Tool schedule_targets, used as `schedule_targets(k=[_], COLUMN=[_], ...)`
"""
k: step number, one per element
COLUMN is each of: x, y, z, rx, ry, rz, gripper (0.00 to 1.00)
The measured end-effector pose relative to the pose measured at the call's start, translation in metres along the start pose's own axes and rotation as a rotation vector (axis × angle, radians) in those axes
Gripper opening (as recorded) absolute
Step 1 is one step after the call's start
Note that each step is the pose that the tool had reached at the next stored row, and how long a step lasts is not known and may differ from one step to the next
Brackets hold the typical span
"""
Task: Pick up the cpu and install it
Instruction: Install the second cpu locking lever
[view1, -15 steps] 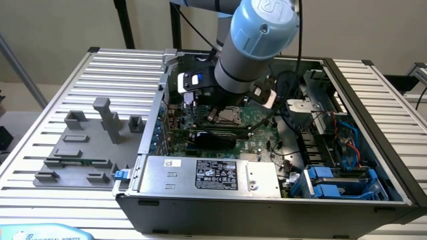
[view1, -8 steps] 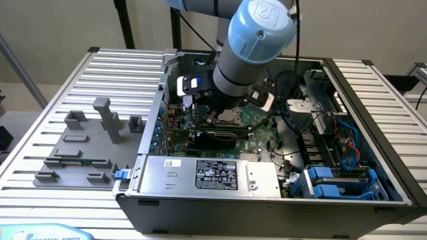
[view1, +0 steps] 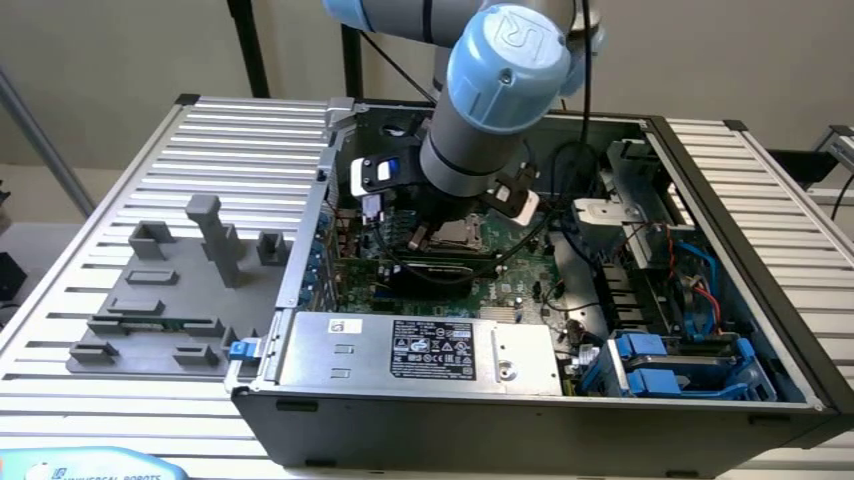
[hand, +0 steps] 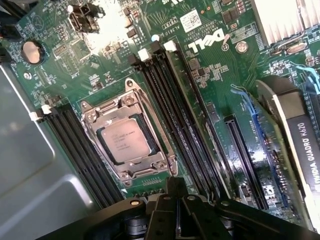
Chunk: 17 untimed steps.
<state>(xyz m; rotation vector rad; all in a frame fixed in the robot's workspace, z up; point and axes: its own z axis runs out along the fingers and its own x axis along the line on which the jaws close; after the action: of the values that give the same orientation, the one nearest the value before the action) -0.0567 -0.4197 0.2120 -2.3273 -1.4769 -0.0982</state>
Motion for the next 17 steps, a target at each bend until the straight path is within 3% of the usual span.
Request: schedule_targets(k=[3, 15, 17], x=[0.001, 0.002, 0.001], y=[-0.0012, -0.0003, -0.0009], z=[0.0048, 0.0163, 0.0176], rx=[-0.0032, -0.0103, -0.0133], ry=[-0.0063, -0.0206, -0.0269], rz=[0.001, 0.003, 0.005], gripper=[0.11, 0.11, 0.11])
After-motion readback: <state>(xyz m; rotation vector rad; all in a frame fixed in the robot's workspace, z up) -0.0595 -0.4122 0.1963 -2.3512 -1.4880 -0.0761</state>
